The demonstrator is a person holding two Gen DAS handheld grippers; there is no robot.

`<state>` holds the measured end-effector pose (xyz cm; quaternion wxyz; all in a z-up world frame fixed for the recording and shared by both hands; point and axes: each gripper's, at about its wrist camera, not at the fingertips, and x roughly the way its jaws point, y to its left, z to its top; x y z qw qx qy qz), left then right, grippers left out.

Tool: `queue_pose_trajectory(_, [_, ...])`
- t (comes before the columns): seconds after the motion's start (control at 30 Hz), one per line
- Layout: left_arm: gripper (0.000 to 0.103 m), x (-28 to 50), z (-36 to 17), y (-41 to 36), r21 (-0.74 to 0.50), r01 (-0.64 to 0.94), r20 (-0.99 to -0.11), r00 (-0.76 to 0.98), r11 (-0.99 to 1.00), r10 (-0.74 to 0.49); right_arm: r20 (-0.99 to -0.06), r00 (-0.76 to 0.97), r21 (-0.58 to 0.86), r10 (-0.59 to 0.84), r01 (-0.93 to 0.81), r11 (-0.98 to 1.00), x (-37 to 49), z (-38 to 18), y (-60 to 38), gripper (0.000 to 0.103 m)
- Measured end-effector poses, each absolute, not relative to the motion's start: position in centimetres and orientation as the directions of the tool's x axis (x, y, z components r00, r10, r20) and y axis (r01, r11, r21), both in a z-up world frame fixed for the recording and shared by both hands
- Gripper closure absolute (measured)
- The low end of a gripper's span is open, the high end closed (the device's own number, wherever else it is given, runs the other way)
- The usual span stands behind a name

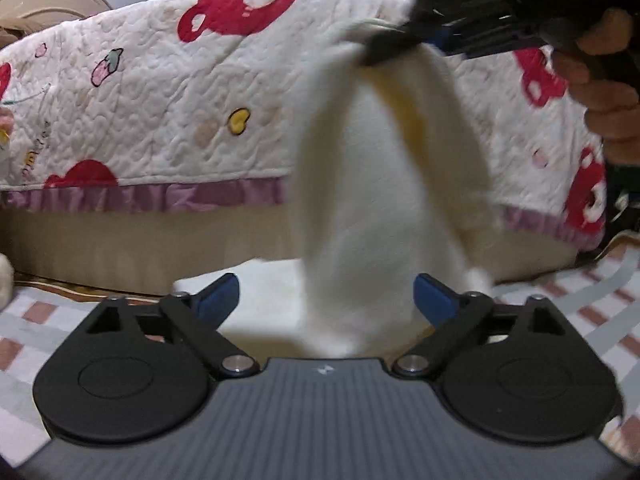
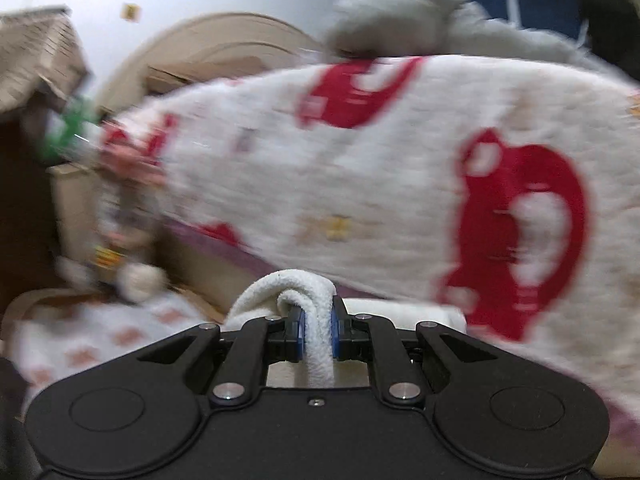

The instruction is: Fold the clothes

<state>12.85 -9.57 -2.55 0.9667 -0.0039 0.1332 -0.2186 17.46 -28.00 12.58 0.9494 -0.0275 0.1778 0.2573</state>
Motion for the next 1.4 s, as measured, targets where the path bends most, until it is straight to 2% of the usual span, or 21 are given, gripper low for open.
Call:
queue_pose_trajectory(0.13, [0.001, 13.7, -3.0, -9.6, -0.087, 0.446, -0.276, 0.848, 0.891, -0.452, -0.401, 0.658, 0.228, 0.637, -0.602, 0.766, 15.9, 11.1, -27.0, 0.088])
queue_pose_trajectory(0.17, [0.04, 14.0, -3.2, -9.7, -0.085, 0.463, -0.291, 0.836, 0.882, -0.466, -0.415, 0.61, 0.276, 0.675, -0.622, 0.733, 15.6, 10.5, -27.1, 0.088])
queue_pose_trajectory(0.2, [0.085, 14.4, -3.4, -10.5, -0.005, 0.485, -0.339, 0.822, 0.874, -0.458, -0.427, 0.559, 0.322, 0.711, -0.64, 0.697, 15.4, 9.9, -27.2, 0.088])
queue_pose_trajectory(0.23, [0.088, 14.5, -3.8, -11.3, 0.102, 0.47, -0.38, 0.833, 0.877, -0.402, -0.449, 0.518, 0.336, 0.728, -0.657, 0.674, 15.1, 9.2, -27.3, 0.088])
queue_pose_trajectory(0.27, [0.088, 14.5, -3.9, -11.4, 0.164, 0.443, -0.376, 0.854, 0.881, -0.36, -0.469, 0.508, 0.314, 0.722, -0.668, 0.674, 14.8, 8.6, -27.7, 0.088])
queue_pose_trajectory(0.3, [0.088, 14.4, -3.6, -10.8, 0.17, 0.43, -0.357, 0.865, 0.887, -0.351, -0.49, 0.519, 0.29, 0.7, -0.66, 0.693, 14.5, 7.8, -28.7, 0.088])
queue_pose_trajectory(0.37, [0.088, 14.8, -1.8, -8.0, 0.104, 0.366, -0.315, 0.894, 0.925, -0.318, -0.531, 0.592, 0.27, 0.607, -0.56, 0.783, 14.3, 6.1, -31.6, 0.08])
queue_pose_trajectory(0.4, [0.088, 15.0, -0.6, -6.0, 0.043, 0.325, -0.286, 0.91, 0.945, -0.3, -0.557, 0.632, 0.252, 0.539, -0.49, 0.835, 14.3, 5.2, -33.3, 0.076])
queue_pose_trajectory(0.47, [0.088, 15.8, 0.6, -1.6, -0.128, 0.251, -0.266, 0.923, 0.96, -0.277, -0.581, 0.686, 0.221, 0.438, -0.385, 0.896, 13.6, 3.6, -36.0, 0.058])
queue_pose_trajectory(0.53, [0.088, 16.8, -0.4, 3.3, -0.355, 0.099, -0.28, 0.937, 0.93, -0.207, -0.605, 0.709, 0.186, 0.361, -0.315, 0.931, 12.7, 1.9, -37.7, 0.054])
queue_pose_trajectory(0.6, [0.088, 18.1, -3.3, 8.0, -0.543, -0.114, -0.372, 0.921, 0.832, -0.116, -0.651, 0.713, 0.12, 0.263, -0.245, 0.962, 12.0, 0.1, -38.1, 0.054])
queue_pose_trajectory(0.67, [0.088, 18.7, -6.5, 11.5, -0.61, -0.342, -0.505, 0.863, 0.715, -0.019, -0.672, 0.704, 0.116, 0.23, -0.207, 0.972, 11.4, -1.6, -38.9, 0.053])
queue_pose_trajectory(0.73, [0.088, 18.5, -8.2, 13.7, -0.564, -0.493, -0.584, 0.806, 0.663, 0.102, -0.684, 0.693, 0.132, 0.227, -0.188, 0.973, 11.3, -2.7, -38.8, 0.053])
queue_pose_trajectory(0.8, [0.088, 18.0, -8.0, 14.6, -0.516, -0.545, -0.589, 0.786, 0.661, 0.187, -0.696, 0.682, 0.15, 0.227, -0.172, 0.974, 11.2, -3.7, -38.6, 0.053])
queue_pose_trajectory(0.83, [0.085, 18.0, -7.5, 14.4, -0.515, -0.526, -0.573, 0.799, 0.677, 0.185, -0.701, 0.676, 0.158, 0.227, -0.163, 0.974, 11.2, -4.2, -38.5, 0.053])
queue_pose_trajectory(0.97, [0.061, 18.8, -5.2, 12.4, -0.5, -0.371, -0.52, 0.851, 0.782, 0.072, -0.723, 0.652, 0.192, 0.228, -0.127, 0.973, 11.0, -6.3, -38.0, 0.049])
queue_pose_trajectory(1.03, [0.057, 18.8, -4.4, 10.4, -0.489, -0.225, -0.501, 0.863, 0.843, -0.061, -0.734, 0.64, 0.208, 0.229, -0.109, 0.972, 10.9, -7.3, -37.8, 0.044])
queue_pose_trajectory(1.17, [0.043, 18.1, -3.9, 4.6, -0.429, 0.099, -0.47, 0.825, 0.898, -0.316, -0.762, 0.602, 0.222, 0.24, -0.106, 0.969, 10.5, -9.4, -36.9, 0.044])
queue_pose_trajectory(1.3, [0.031, 16.8, -5.2, -2.6, -0.161, 0.405, -0.508, 0.748, 0.9, -0.428, -0.781, 0.585, 0.195, 0.218, -0.104, 0.975, 10.8, -11.3, -35.8, 0.041])
queue_pose_trajectory(1.33, [0.025, 16.5, -5.6, -4.5, -0.088, 0.476, -0.524, 0.725, 0.875, -0.447, -0.778, 0.593, 0.185, 0.207, -0.099, 0.978, 11.1, -11.7, -35.5, 0.035])
queue_pose_trajectory(1.4, [0.024, 16.0, -6.8, -7.7, 0.044, 0.579, -0.577, 0.68, 0.814, -0.452, -0.774, 0.608, 0.152, 0.178, -0.094, 0.984, 11.8, -12.6, -34.9, 0.031])
